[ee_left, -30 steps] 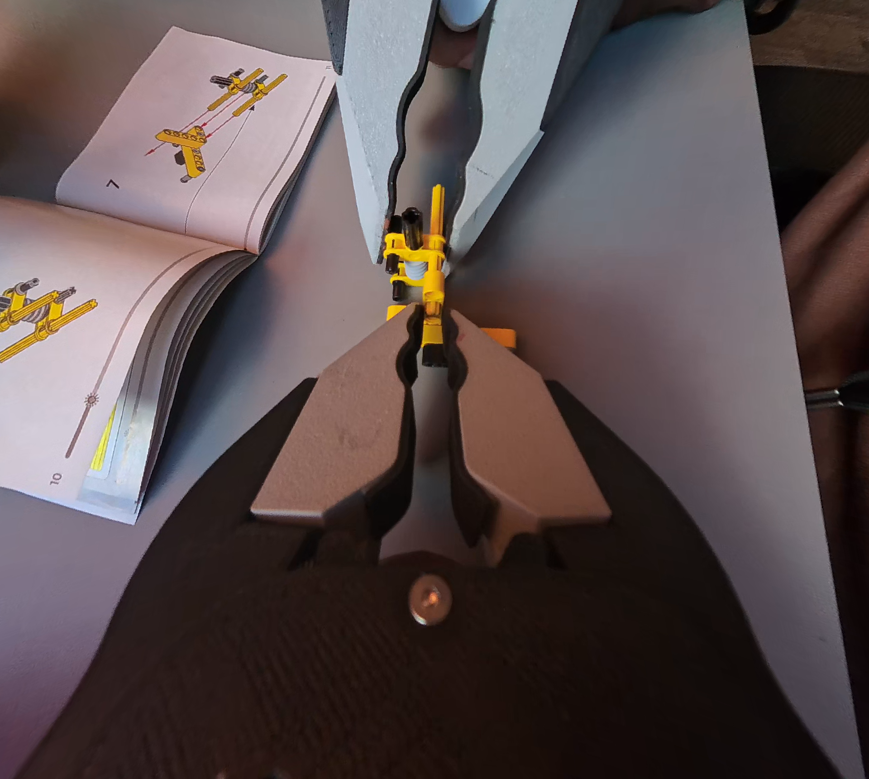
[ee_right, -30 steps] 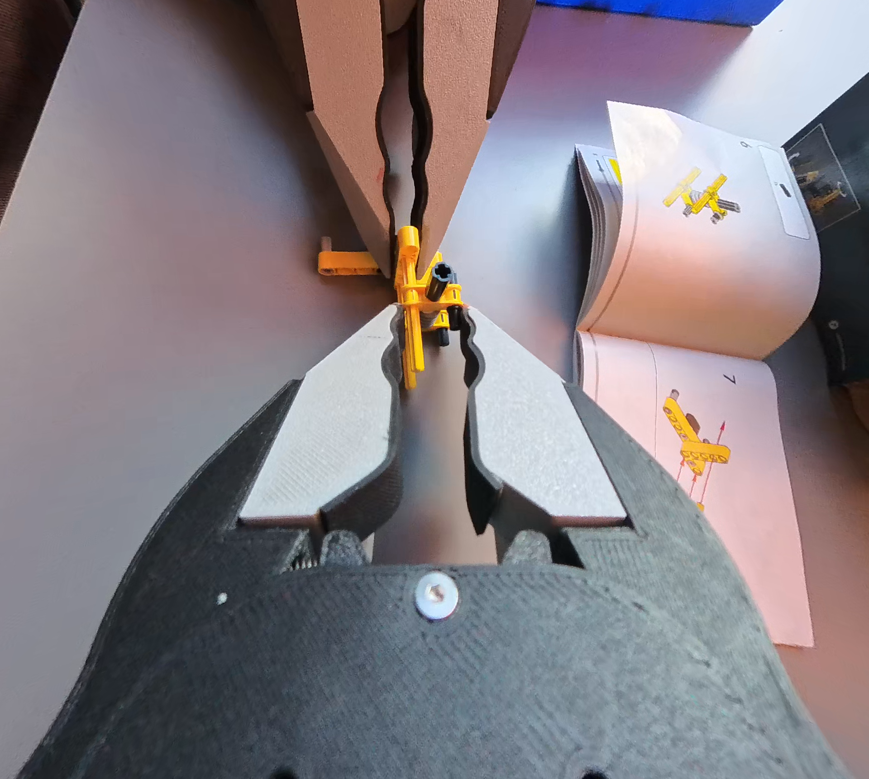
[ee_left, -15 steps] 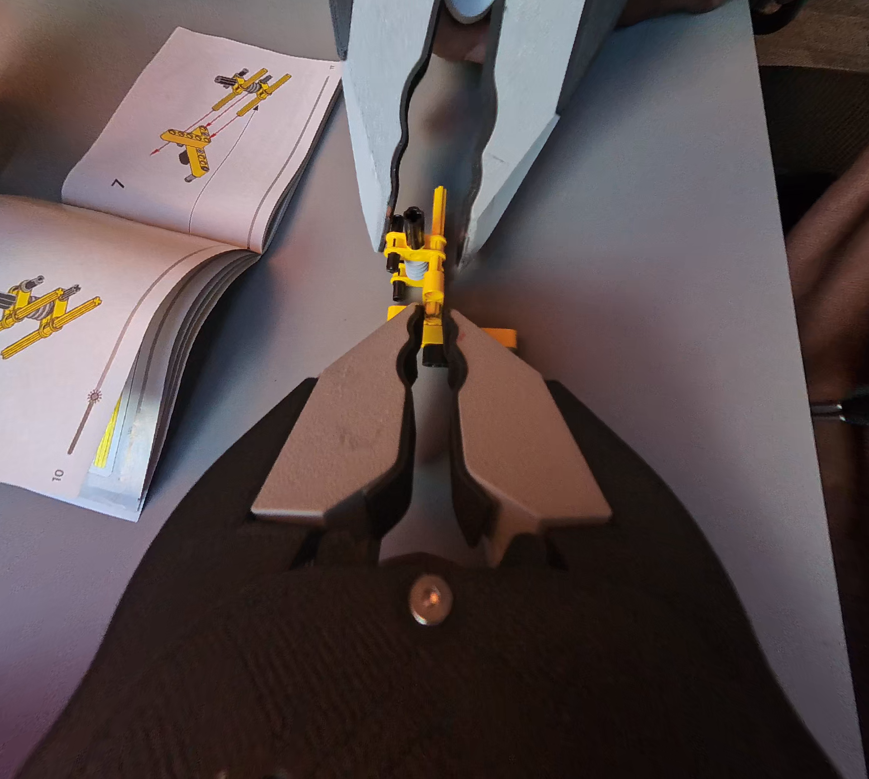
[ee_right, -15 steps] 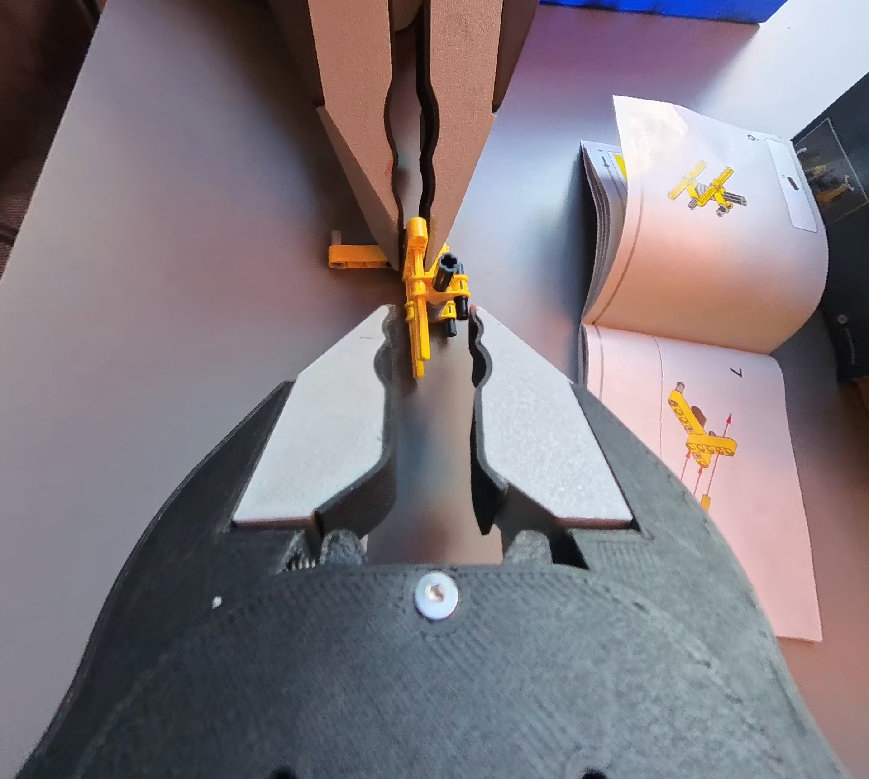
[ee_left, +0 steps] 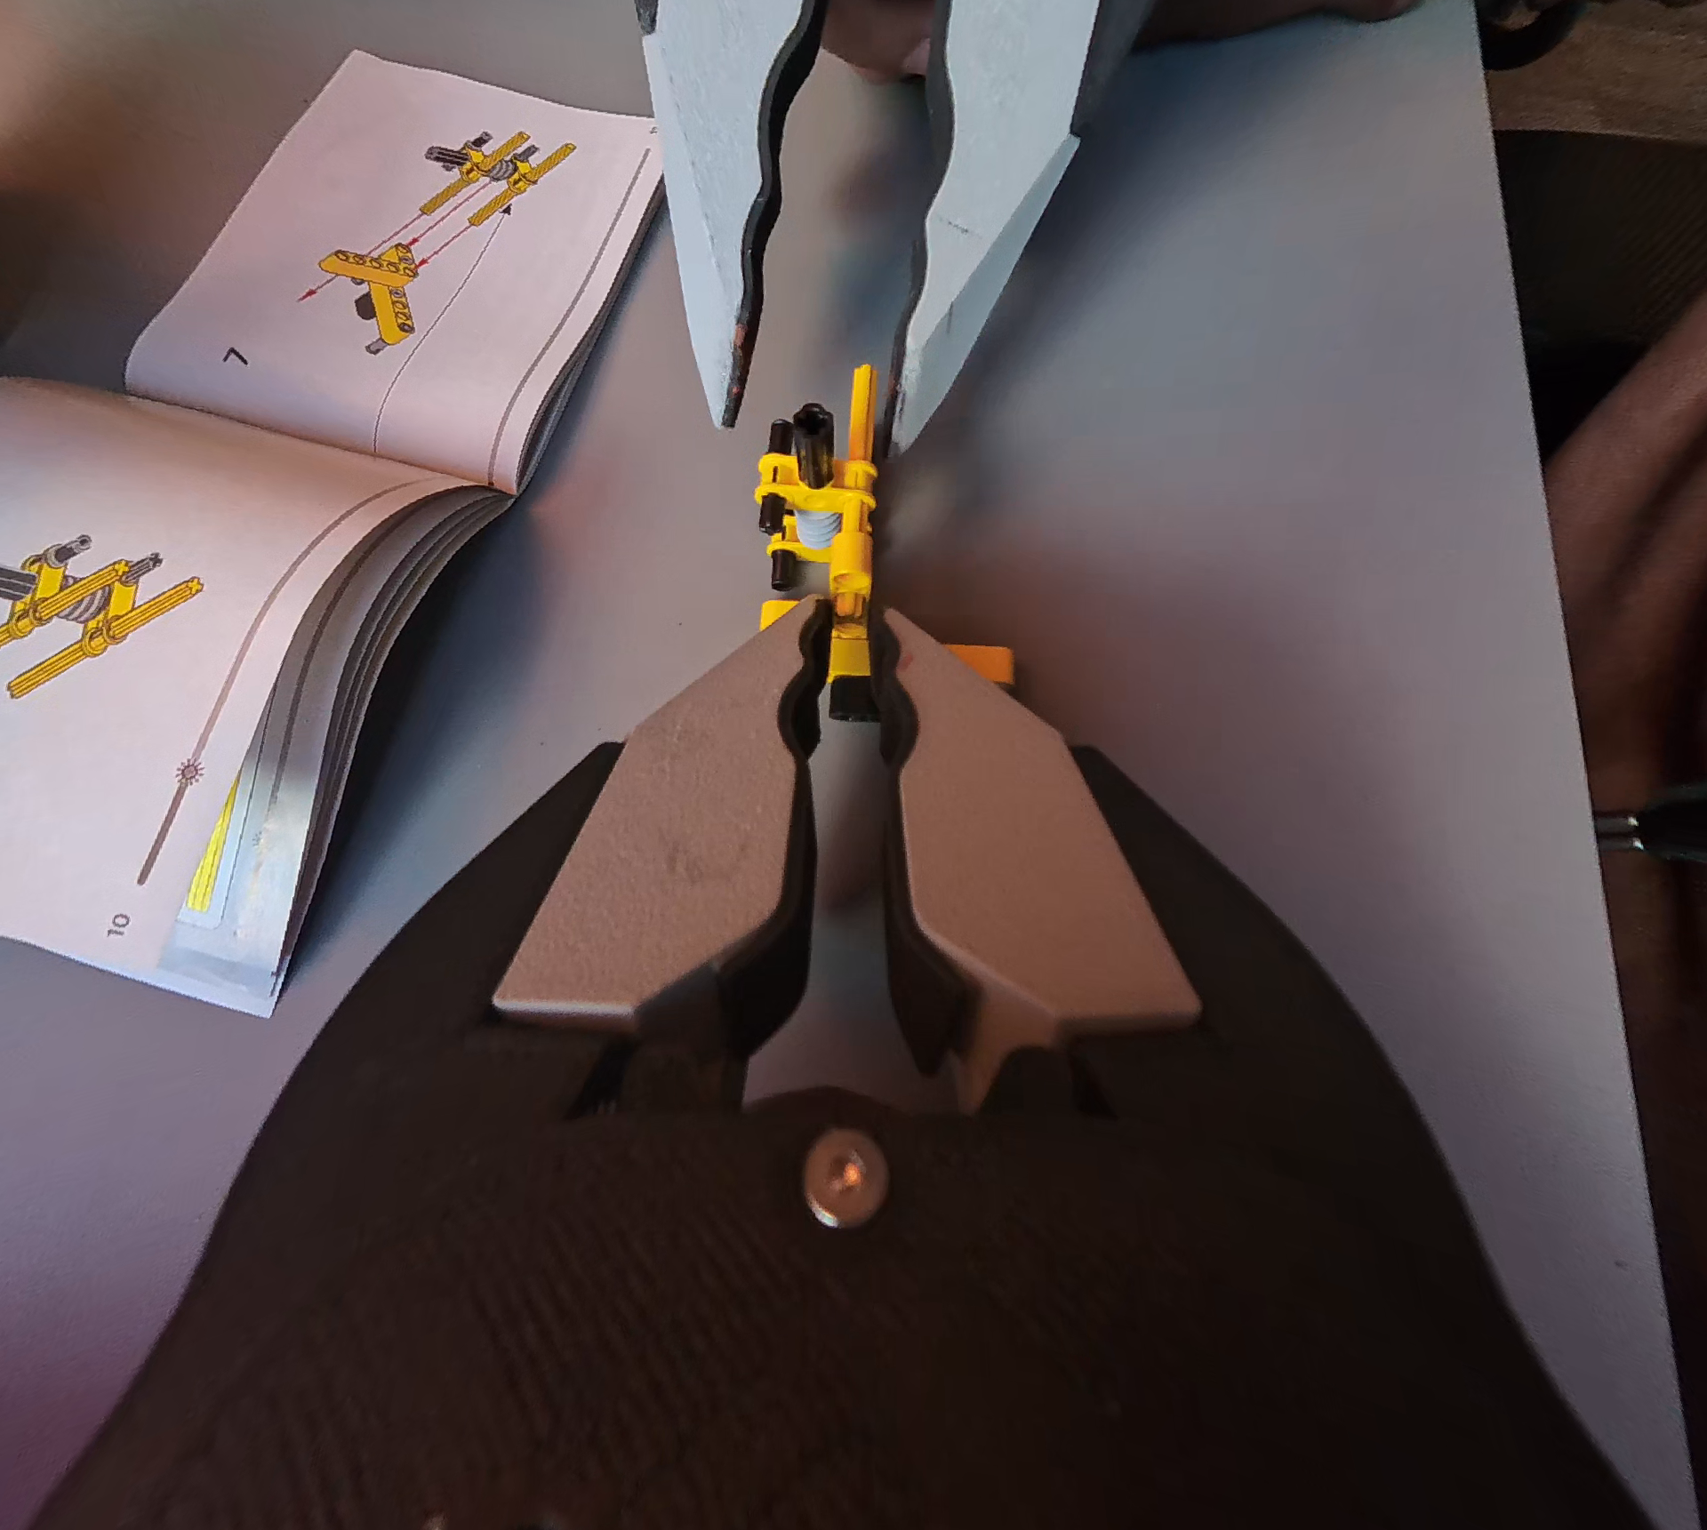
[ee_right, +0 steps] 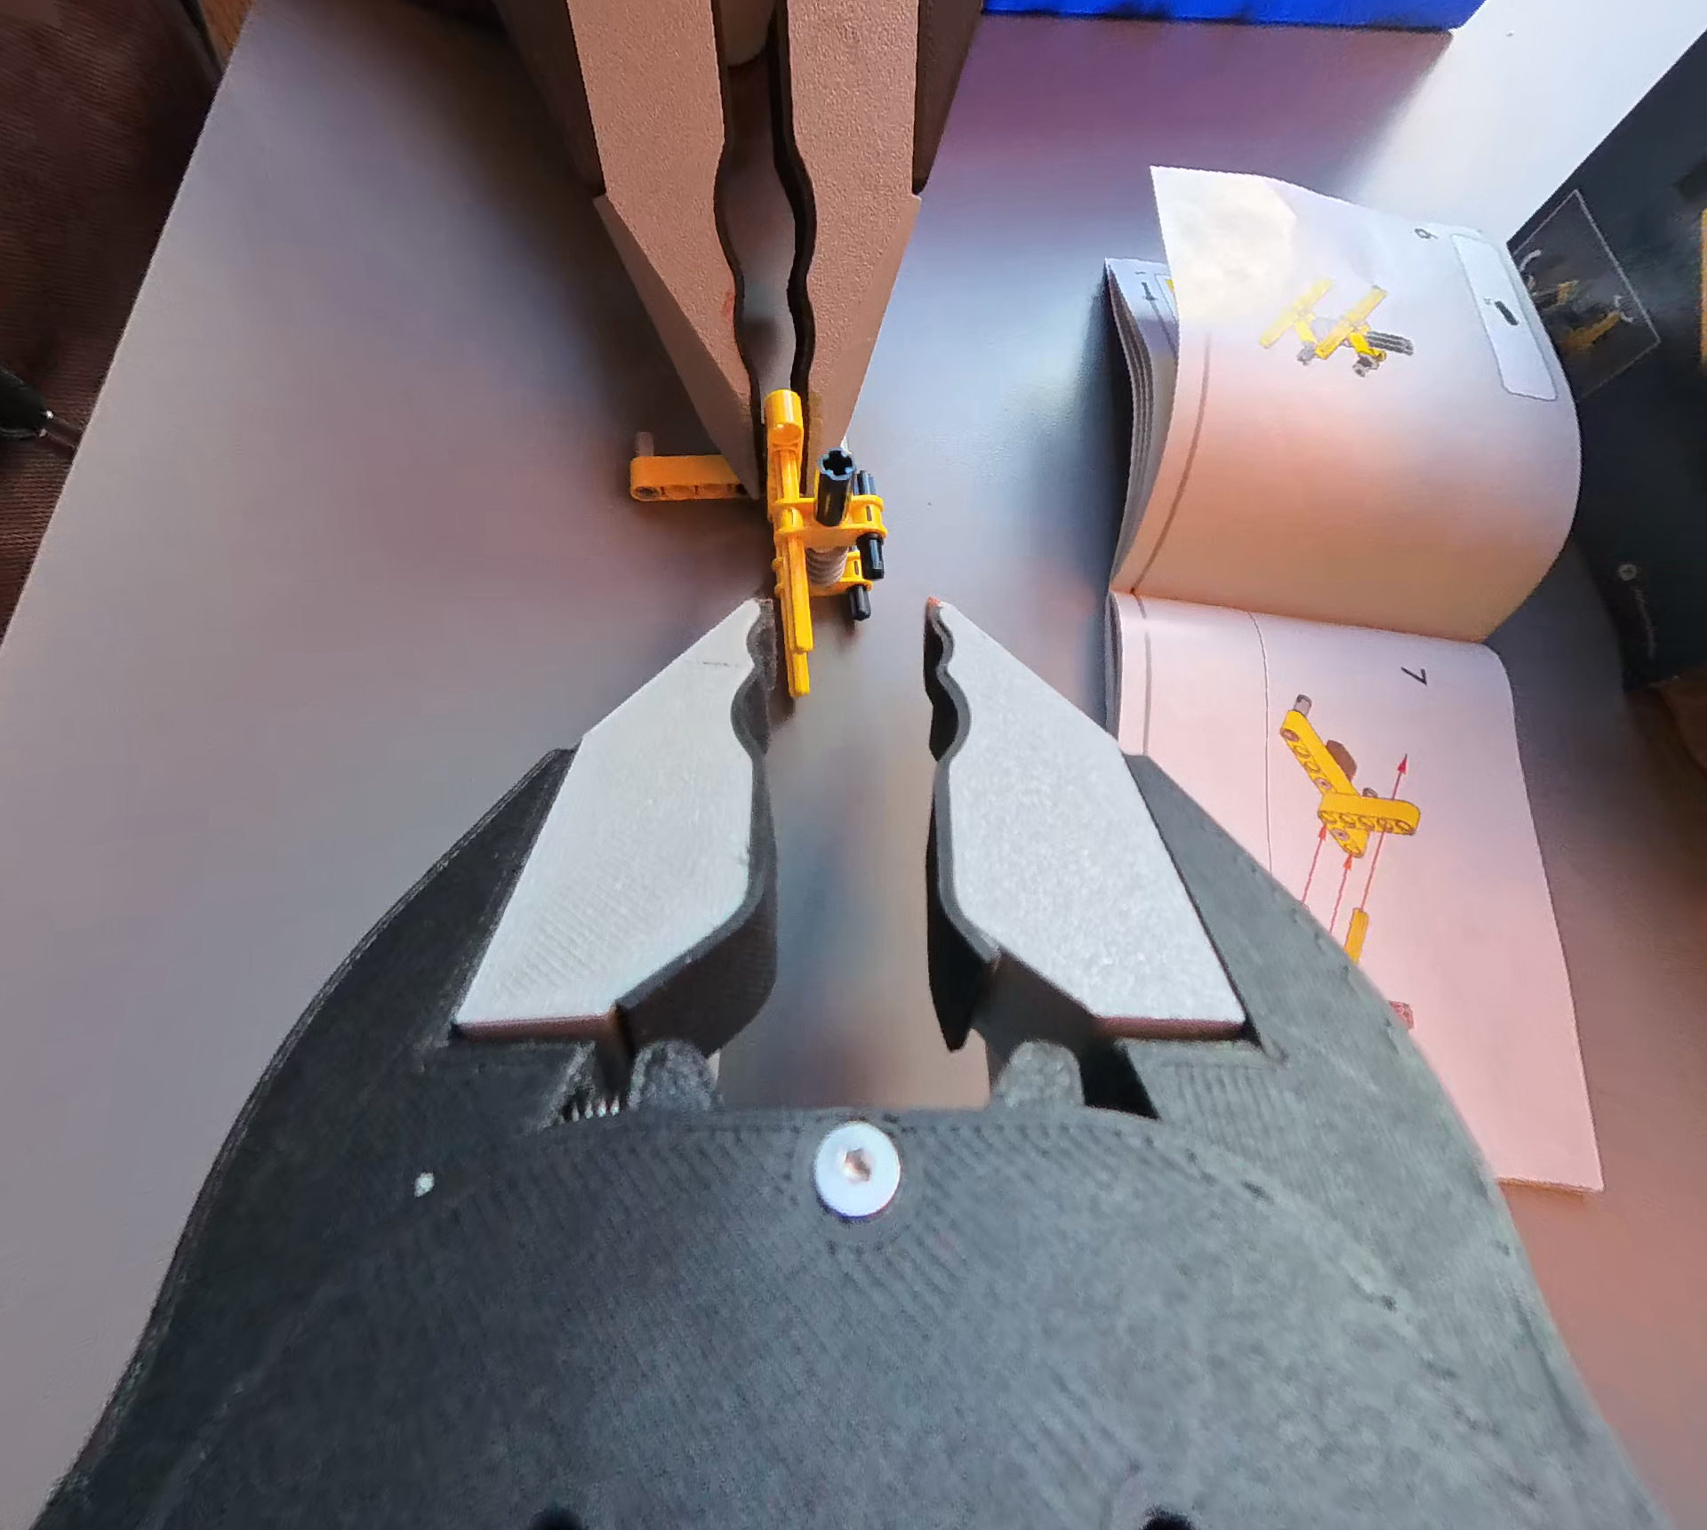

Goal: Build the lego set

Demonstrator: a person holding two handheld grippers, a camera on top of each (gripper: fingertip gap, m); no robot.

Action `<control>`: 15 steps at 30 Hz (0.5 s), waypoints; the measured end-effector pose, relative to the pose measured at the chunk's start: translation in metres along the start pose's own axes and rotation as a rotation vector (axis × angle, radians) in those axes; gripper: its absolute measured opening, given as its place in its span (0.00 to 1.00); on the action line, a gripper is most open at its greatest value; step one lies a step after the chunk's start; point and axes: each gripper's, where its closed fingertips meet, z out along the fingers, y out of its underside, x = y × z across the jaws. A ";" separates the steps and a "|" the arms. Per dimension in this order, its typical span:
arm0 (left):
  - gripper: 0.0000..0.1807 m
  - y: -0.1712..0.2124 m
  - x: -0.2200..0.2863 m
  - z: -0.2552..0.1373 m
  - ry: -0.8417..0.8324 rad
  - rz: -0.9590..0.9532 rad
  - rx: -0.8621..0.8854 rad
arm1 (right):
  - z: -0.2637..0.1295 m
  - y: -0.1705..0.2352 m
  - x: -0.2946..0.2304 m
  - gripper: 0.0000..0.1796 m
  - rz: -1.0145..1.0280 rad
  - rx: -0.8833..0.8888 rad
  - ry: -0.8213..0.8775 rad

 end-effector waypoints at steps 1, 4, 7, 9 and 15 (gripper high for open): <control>0.03 0.000 0.000 0.000 0.000 0.000 0.000 | 0.000 0.000 0.000 0.16 -0.001 0.001 0.000; 0.03 0.000 0.000 0.000 0.000 0.000 0.000 | 0.000 0.000 0.000 0.16 -0.006 -0.001 0.002; 0.03 0.000 0.000 0.000 0.001 -0.001 0.000 | 0.000 0.000 -0.001 0.16 -0.010 -0.006 0.004; 0.03 0.000 0.000 0.000 0.001 0.000 0.000 | 0.000 0.000 -0.001 0.16 -0.009 -0.004 0.003; 0.03 0.000 0.000 0.000 0.001 -0.001 0.000 | 0.000 0.000 -0.001 0.16 -0.009 -0.004 0.002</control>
